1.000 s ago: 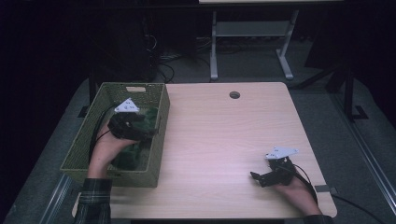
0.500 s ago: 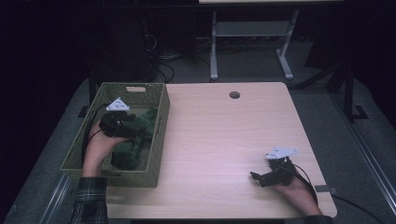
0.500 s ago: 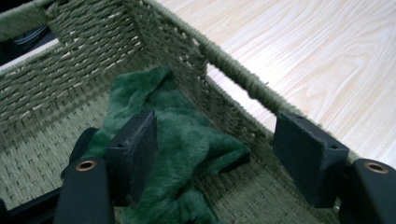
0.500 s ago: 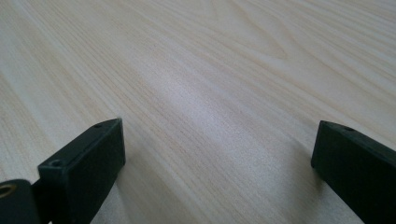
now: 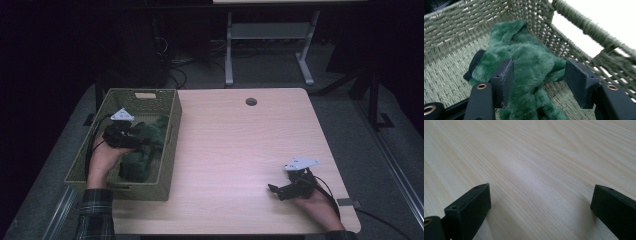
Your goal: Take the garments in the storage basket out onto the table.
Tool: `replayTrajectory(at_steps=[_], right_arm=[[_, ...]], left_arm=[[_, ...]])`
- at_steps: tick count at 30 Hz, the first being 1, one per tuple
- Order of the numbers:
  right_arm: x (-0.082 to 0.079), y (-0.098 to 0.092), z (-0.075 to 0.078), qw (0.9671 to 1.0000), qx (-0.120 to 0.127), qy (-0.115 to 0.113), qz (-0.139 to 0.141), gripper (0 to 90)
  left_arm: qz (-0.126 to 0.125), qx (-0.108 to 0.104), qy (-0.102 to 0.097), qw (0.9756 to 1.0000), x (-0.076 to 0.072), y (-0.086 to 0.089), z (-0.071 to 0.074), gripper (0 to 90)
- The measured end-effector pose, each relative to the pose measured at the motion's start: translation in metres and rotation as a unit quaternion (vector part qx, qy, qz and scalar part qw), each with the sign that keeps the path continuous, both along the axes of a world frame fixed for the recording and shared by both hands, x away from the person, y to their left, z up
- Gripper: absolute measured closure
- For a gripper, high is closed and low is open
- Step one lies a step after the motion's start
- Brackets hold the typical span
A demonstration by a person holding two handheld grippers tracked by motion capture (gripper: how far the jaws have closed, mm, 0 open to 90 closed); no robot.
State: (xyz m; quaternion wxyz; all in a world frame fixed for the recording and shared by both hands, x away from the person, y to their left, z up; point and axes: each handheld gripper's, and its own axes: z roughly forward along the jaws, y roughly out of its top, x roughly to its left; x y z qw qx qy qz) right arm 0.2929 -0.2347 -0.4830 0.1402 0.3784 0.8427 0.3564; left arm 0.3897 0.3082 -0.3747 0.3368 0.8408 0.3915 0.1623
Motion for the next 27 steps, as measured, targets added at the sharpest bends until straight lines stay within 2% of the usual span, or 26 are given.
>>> replayTrajectory(at_steps=[2,6,10,14,16,20,21,23,25,27], right_arm=[[0.0,0.0,0.0,1.0,0.0,0.0,0.0,2.6],[0.0,0.0,0.0,1.0,0.0,0.0,0.0,2.6],[0.0,0.0,0.0,1.0,0.0,0.0,0.0,2.6],[0.0,0.0,0.0,1.0,0.0,0.0,0.0,2.6],[0.0,0.0,0.0,1.0,0.0,-0.001,0.001,2.6],[0.0,0.0,0.0,1.0,0.0,-0.001,0.001,2.6],[0.0,0.0,0.0,1.0,0.0,-0.001,0.001,2.6],[0.0,0.0,0.0,1.0,0.0,0.0,0.0,2.6],[0.0,0.0,0.0,1.0,0.0,0.0,0.0,2.6],[0.0,0.0,0.0,1.0,0.0,0.0,0.0,2.6]], left_arm=[[0.003,-0.004,0.006,1.0,0.002,0.002,-0.006,40.5],[0.008,0.008,0.026,0.9996,0.006,0.003,-0.015,40.7],[0.012,0.011,0.034,0.9993,0.008,0.004,-0.019,42.9],[0.011,0.017,0.048,0.9986,0.01,0.003,-0.024,48.4],[0.006,0.017,0.062,0.9979,0.011,0.002,-0.027,57.8],[0.002,0.014,0.074,0.9971,0.012,0.003,-0.028,75.9],[0.007,0.01,0.079,0.9968,0.012,0.003,-0.028,75.9],[0.019,-0.003,0.096,0.9951,0.012,0.005,-0.025,82.2],[0.022,-0.01,0.098,0.9949,0.012,0.007,-0.022,83.3],[0.027,-0.015,0.09,0.9955,0.01,0.007,-0.019,83.6]])
